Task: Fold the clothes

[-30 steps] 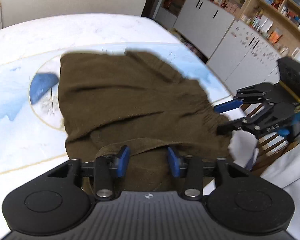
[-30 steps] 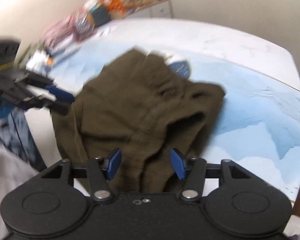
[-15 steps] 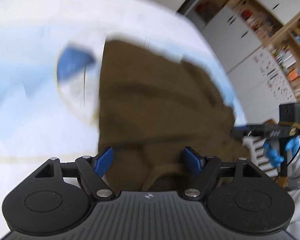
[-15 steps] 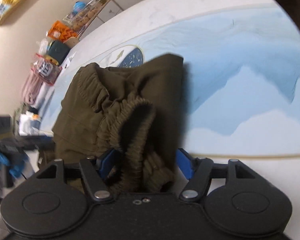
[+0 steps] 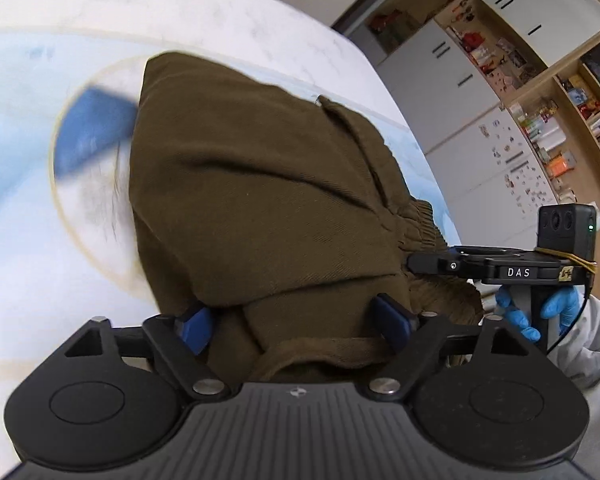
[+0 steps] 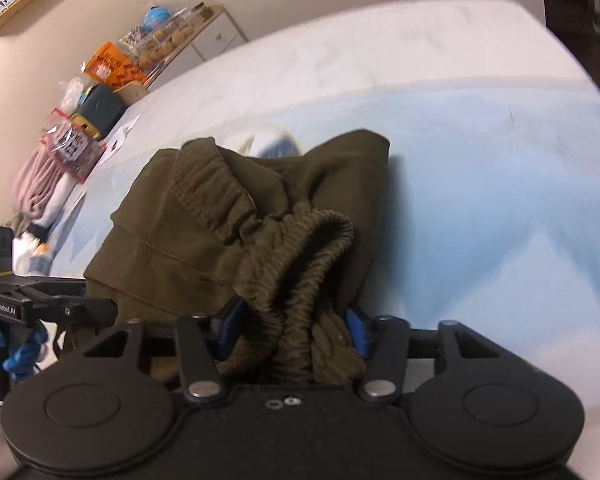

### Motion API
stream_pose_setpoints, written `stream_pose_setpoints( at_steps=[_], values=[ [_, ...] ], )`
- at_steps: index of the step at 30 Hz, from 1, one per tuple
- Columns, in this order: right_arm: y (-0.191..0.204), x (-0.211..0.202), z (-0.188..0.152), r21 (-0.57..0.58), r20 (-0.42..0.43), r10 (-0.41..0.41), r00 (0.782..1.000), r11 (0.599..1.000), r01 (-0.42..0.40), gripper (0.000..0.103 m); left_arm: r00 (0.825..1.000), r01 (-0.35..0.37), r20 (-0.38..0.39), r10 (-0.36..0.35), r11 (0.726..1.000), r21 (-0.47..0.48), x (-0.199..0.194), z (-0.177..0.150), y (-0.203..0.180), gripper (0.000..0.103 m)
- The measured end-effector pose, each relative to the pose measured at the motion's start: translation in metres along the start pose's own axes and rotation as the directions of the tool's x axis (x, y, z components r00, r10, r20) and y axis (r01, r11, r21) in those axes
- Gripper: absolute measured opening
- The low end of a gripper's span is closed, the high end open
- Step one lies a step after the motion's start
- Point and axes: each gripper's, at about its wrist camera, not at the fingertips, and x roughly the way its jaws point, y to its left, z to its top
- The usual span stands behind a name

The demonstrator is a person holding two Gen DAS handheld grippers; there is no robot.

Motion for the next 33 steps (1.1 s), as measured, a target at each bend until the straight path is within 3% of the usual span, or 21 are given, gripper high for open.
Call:
stream_pose_setpoints(
  at_steps=[2, 11, 14, 21, 24, 28, 32, 33],
  values=[
    [-0.002, 0.014, 0.026, -0.015, 0.013, -0.019, 1.0, 1.0, 0.02, 0.103, 0.999, -0.007, 0.035, 0.006, 1.0, 0.022, 0.004, 0.027, 0.009, 0.066],
    [0.014, 0.097, 0.162, -0.05, 0.093, -0.117, 0.989, 0.991, 0.122, 0.103, 0.984, -0.118, 0.151, 0.098, 0.984, 0.132, 0.039, 0.167, 0.051, 0.064],
    [0.025, 0.125, 0.2, -0.055, 0.077, -0.138, 0.987, 0.988, 0.142, 0.103, 0.976, -0.148, 0.178, 0.126, 0.982, 0.118, 0.051, 0.212, 0.064, 0.065],
    [0.031, 0.163, 0.252, -0.06, 0.101, -0.206, 0.973, 0.975, 0.213, 0.103, 0.942, -0.262, 0.22, 0.252, 0.965, 0.019, 0.078, 0.273, 0.072, 0.067],
    [0.027, 0.154, 0.251, -0.066, 0.109, -0.2, 0.974, 0.976, 0.208, 0.103, 0.942, -0.264, 0.218, 0.255, 0.964, 0.014, 0.07, 0.271, 0.073, 0.068],
    [0.027, 0.113, 0.243, -0.154, 0.182, -0.184, 0.966, 0.965, 0.213, 0.103, 0.938, -0.262, 0.252, 0.237, 0.963, 0.069, 0.027, 0.255, 0.078, 0.068],
    [0.055, 0.096, 0.228, -0.3, 0.204, -0.129, 0.97, 0.935, 0.187, 0.103, 0.937, -0.266, 0.28, 0.209, 0.946, 0.184, 0.013, 0.238, 0.053, 0.066],
    [0.064, 0.096, 0.222, -0.342, 0.205, -0.121, 0.971, 0.921, 0.187, 0.103, 0.939, -0.267, 0.278, 0.202, 0.939, 0.217, 0.015, 0.232, 0.045, 0.061]
  ],
)
